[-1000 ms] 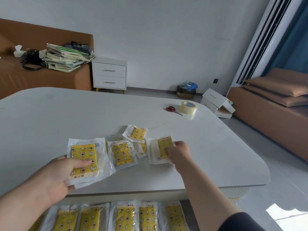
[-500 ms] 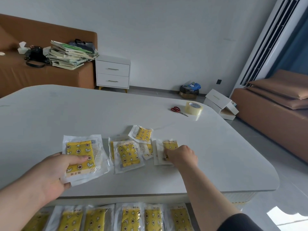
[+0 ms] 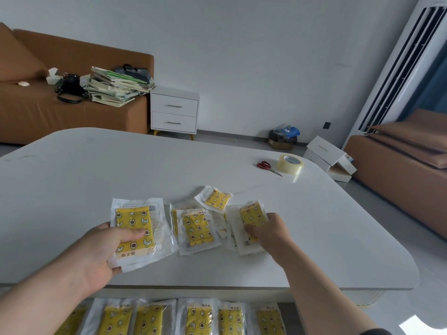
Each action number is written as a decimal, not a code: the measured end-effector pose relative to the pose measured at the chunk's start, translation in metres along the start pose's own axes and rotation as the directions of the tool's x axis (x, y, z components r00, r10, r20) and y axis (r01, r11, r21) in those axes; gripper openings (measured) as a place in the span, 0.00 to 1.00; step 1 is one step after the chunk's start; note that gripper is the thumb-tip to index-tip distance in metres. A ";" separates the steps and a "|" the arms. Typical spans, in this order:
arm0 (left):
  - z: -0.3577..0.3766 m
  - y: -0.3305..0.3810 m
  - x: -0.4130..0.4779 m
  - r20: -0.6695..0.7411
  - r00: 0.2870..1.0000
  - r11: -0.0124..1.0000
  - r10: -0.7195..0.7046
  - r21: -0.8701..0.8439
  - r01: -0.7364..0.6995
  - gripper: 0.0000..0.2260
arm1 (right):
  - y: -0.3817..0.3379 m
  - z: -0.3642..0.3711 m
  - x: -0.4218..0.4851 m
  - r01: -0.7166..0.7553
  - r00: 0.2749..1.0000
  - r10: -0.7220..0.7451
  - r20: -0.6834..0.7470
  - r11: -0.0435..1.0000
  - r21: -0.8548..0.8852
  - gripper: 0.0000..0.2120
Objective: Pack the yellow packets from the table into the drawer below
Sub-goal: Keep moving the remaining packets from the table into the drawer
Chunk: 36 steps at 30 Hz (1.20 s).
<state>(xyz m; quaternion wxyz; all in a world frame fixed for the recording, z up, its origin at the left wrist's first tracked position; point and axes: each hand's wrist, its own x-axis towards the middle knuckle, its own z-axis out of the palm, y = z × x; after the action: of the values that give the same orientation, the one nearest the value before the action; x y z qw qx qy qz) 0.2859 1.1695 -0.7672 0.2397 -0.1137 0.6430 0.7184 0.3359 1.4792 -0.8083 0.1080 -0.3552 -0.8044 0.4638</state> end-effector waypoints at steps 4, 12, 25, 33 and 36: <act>0.001 0.001 -0.003 0.013 1.000 1.000 0.014 -0.015 -0.014 0.17 | -0.002 -0.014 -0.008 0.056 0.998 -0.064 0.019 0.952 0.301 0.06; 0.007 0.000 -0.012 0.039 0.999 0.999 0.024 -0.041 -0.023 0.14 | 0.001 -0.029 -0.027 0.026 0.992 -0.084 0.096 0.870 0.492 0.07; 0.019 -0.003 -0.043 0.129 0.989 0.994 0.070 -0.094 -0.058 0.16 | -0.014 -0.055 -0.088 -0.047 0.946 -0.239 0.220 0.569 0.821 0.15; 0.023 -0.011 -0.097 0.244 0.959 0.988 0.145 -0.084 -0.128 0.20 | -0.012 -0.072 -0.161 -0.012 0.944 -0.257 0.204 0.595 0.804 0.14; 0.018 -0.021 -0.111 0.273 0.950 0.988 0.150 -0.072 -0.135 0.17 | 0.000 -0.076 -0.185 -0.035 0.946 -0.230 0.230 0.631 0.775 0.15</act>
<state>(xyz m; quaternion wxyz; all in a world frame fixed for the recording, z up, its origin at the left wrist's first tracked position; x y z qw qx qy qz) 0.3941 1.1662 -0.7309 0.2719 0.0284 0.5905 0.7593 0.5082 1.4063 -0.7383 0.1478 -0.1538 -0.5545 0.8044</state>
